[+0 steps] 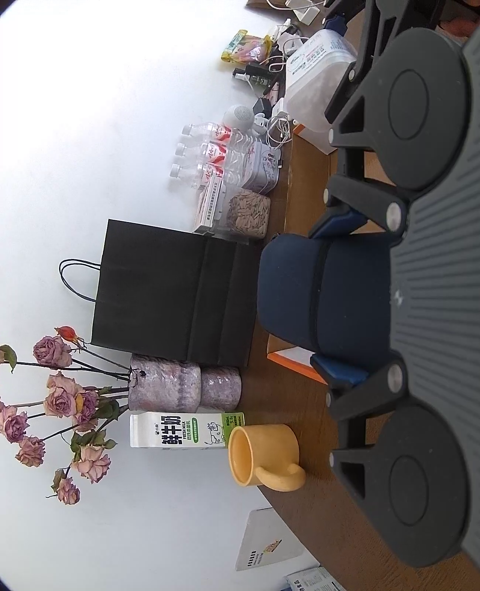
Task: Organize objects
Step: 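Carry the pouch and cotton-bud box into the cardboard box and open both grippers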
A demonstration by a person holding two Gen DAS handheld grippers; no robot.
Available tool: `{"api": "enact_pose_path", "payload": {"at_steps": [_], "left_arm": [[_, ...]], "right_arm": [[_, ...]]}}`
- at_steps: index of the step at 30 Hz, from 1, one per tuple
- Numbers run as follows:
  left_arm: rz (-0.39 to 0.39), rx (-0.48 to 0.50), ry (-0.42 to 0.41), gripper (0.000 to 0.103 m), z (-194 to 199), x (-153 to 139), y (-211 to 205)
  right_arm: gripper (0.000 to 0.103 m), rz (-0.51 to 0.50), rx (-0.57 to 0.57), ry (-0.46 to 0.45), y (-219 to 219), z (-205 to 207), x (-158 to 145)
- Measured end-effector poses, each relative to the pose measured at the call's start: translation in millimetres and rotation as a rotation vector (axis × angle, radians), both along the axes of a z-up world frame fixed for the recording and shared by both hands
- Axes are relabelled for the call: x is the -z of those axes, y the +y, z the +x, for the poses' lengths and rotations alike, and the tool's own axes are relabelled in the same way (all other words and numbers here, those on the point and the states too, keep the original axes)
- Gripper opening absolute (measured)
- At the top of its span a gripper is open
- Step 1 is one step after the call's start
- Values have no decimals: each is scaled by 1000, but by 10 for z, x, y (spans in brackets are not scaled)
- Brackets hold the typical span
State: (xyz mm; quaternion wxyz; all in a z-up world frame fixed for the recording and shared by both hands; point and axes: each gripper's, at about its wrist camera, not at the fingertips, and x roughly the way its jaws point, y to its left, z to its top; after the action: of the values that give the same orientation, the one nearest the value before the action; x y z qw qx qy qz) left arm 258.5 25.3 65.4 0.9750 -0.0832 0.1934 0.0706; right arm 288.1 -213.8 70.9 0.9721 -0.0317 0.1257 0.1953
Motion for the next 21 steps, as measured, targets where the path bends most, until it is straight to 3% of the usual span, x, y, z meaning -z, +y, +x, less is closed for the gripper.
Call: {"api": "enact_pose_path", "payload": {"at_steps": [11, 21], "left_arm": [[-17, -56, 53, 67, 475, 121, 53], [-16, -51, 90, 67, 589, 253, 56]], "right_arm": [[83, -37, 47, 73, 192, 528, 73], [83, -38, 54, 121, 139, 597, 179]]}}
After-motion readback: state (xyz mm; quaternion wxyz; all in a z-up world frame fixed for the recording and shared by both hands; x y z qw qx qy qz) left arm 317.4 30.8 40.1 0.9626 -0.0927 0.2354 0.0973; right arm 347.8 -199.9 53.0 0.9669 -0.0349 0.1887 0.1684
